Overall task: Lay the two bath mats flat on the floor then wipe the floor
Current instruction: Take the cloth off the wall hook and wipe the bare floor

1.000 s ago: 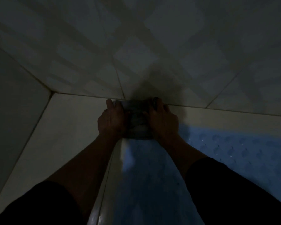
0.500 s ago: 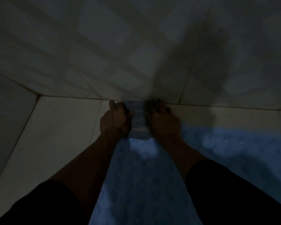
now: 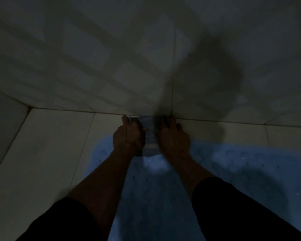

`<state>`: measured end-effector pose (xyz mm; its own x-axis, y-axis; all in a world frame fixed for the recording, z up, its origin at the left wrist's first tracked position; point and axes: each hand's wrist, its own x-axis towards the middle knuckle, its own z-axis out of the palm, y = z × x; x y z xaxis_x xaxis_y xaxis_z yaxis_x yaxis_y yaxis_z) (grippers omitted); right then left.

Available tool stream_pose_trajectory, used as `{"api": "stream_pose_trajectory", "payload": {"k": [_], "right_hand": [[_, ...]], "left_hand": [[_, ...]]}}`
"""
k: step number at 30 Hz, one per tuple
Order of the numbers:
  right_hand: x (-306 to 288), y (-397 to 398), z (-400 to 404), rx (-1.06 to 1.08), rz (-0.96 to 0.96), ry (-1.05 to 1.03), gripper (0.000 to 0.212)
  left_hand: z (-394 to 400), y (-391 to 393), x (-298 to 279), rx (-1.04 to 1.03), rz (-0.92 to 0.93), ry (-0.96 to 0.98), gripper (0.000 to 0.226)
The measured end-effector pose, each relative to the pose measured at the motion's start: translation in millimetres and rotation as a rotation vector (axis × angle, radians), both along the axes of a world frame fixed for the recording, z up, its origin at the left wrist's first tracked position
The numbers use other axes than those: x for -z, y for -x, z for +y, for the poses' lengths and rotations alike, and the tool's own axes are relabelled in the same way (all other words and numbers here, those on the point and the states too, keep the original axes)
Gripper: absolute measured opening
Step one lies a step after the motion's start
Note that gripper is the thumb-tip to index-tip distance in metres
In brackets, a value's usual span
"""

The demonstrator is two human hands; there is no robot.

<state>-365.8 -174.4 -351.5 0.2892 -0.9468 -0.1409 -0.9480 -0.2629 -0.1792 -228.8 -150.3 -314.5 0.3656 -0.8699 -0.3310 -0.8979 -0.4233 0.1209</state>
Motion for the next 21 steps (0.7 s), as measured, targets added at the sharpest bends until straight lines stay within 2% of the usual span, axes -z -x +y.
{"api": "stream_pose_trajectory", "payload": {"k": [6, 9, 13, 16, 21], "right_hand": [[-0.3, 28.3, -3.9, 0.011, -0.024, -0.052, 0.057], [1.3, 43.1, 0.9, 0.053, -0.046, -0.078, 0.062], [-2.4, 55.7, 2.6, 0.107, -0.050, -0.120, 0.058], [-5.2, 58.8, 3.8, 0.105, -0.034, -0.100, 0.056], [-8.9, 56.8, 4.9, 0.127, 0.071, -0.107, 0.059]], "left_hand": [[2.3, 17.6, 1.7, 0.077, 0.074, 0.027, 0.052], [2.7, 30.1, -2.1, 0.056, 0.131, -0.027, 0.057], [3.7, 37.0, 17.6, 0.215, 0.076, 0.038, 0.051], [1.2, 39.6, 27.5, 0.175, 0.061, 0.101, 0.059], [7.8, 43.8, 28.7, 0.170, -0.020, 0.118, 0.060]]}}
